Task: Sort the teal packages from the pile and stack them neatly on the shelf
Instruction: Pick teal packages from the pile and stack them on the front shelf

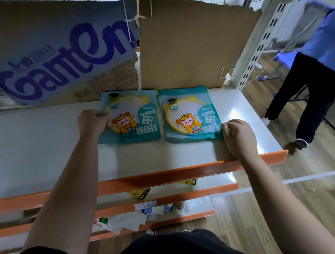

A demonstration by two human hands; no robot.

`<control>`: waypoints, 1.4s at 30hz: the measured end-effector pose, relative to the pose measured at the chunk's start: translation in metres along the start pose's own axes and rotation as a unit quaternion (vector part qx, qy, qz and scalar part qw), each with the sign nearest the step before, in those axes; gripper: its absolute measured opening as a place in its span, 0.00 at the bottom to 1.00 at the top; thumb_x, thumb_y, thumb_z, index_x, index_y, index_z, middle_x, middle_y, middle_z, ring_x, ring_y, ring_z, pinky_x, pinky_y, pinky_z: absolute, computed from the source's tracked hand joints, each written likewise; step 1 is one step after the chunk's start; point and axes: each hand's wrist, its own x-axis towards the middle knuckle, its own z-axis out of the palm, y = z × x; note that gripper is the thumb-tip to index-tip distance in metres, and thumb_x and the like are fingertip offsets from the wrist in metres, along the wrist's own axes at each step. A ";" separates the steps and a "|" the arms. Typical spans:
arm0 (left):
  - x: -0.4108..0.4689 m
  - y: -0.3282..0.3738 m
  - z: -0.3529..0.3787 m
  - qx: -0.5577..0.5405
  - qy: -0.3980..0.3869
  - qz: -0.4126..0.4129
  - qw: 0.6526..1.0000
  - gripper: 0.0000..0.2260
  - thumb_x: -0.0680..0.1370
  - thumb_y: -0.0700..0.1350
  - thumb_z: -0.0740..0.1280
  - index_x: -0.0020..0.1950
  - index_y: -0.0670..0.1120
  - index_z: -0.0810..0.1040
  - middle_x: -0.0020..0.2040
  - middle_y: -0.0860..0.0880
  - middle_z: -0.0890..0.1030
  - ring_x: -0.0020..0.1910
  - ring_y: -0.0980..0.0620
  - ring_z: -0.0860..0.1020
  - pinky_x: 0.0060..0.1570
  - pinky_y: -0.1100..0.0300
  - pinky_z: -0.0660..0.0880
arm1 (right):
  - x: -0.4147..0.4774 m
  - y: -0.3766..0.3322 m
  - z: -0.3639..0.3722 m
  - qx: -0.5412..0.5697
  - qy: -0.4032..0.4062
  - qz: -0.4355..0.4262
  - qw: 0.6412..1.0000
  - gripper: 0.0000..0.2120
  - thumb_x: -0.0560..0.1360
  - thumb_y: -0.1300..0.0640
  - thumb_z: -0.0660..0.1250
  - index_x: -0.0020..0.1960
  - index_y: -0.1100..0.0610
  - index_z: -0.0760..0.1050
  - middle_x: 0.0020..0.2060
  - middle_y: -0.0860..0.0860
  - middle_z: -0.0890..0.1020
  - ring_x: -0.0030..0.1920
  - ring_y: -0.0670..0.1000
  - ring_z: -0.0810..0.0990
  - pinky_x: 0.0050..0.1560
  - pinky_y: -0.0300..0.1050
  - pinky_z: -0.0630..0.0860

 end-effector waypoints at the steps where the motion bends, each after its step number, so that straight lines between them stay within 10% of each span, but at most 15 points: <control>1: 0.000 -0.001 -0.001 0.008 -0.002 -0.002 1.000 0.15 0.74 0.51 0.73 0.52 0.40 0.84 0.43 0.44 0.82 0.35 0.53 0.74 0.29 0.62 0.65 | 0.000 0.000 0.000 -0.002 -0.002 0.002 1.000 0.15 0.81 0.54 0.61 0.49 0.61 0.83 0.47 0.55 0.82 0.50 0.55 0.76 0.44 0.46 0.73; 17: -0.020 -0.009 -0.001 0.108 0.047 0.031 0.993 0.14 0.75 0.51 0.72 0.44 0.39 0.83 0.41 0.39 0.83 0.37 0.47 0.75 0.38 0.56 0.69 | -0.001 -0.005 -0.005 -0.003 -0.020 0.010 1.000 0.16 0.82 0.52 0.58 0.54 0.60 0.82 0.50 0.56 0.82 0.52 0.54 0.76 0.46 0.46 0.73; 26: -0.043 -0.007 -0.010 0.221 0.055 0.108 0.968 0.21 0.80 0.53 0.63 0.65 0.38 0.75 0.59 0.35 0.76 0.56 0.35 0.75 0.50 0.45 0.74 | 0.004 -0.023 -0.009 0.016 -0.045 -0.037 0.998 0.18 0.82 0.51 0.58 0.65 0.60 0.75 0.61 0.57 0.78 0.61 0.57 0.72 0.57 0.50 0.72; 42: -0.149 -0.090 -0.122 0.277 0.149 0.118 0.942 0.16 0.81 0.49 0.61 0.65 0.43 0.76 0.61 0.42 0.79 0.61 0.38 0.74 0.59 0.45 0.66 | -0.050 -0.252 0.045 0.157 -0.140 -0.300 0.930 0.15 0.80 0.54 0.61 0.63 0.60 0.76 0.59 0.58 0.78 0.60 0.59 0.74 0.58 0.53 0.73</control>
